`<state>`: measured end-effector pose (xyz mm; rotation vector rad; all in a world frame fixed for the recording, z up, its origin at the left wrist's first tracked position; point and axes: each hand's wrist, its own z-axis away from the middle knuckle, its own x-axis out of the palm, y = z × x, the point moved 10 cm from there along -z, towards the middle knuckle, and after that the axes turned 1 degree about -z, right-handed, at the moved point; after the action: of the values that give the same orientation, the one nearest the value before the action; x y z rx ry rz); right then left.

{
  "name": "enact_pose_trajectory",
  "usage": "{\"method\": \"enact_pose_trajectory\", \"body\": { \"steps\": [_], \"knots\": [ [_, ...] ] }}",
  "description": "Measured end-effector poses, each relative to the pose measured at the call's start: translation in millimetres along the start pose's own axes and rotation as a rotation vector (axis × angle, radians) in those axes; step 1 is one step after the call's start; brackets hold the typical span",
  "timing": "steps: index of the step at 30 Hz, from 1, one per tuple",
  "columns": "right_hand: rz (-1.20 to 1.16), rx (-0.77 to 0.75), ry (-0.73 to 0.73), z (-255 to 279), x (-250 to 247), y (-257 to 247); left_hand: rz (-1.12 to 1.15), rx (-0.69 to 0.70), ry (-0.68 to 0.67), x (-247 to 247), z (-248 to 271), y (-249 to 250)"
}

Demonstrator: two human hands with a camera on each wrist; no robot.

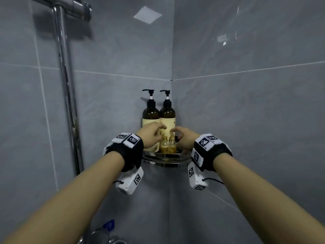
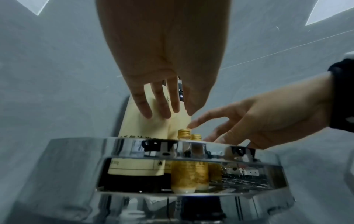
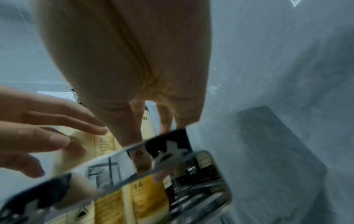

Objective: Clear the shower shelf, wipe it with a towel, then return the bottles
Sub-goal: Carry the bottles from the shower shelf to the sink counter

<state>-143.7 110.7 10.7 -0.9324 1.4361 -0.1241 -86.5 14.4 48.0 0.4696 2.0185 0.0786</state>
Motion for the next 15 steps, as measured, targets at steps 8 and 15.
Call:
{"method": "enact_pose_trajectory", "body": {
  "steps": [8,15],
  "knots": [
    [0.010,-0.061,0.087,-15.4,3.9,4.5,0.010,-0.008,0.002,2.6,-0.9,-7.1],
    [0.015,-0.024,0.163,-16.9,-19.4,14.0,0.082,-0.004,0.063,-0.9,0.1,-4.4]
  ]
}}
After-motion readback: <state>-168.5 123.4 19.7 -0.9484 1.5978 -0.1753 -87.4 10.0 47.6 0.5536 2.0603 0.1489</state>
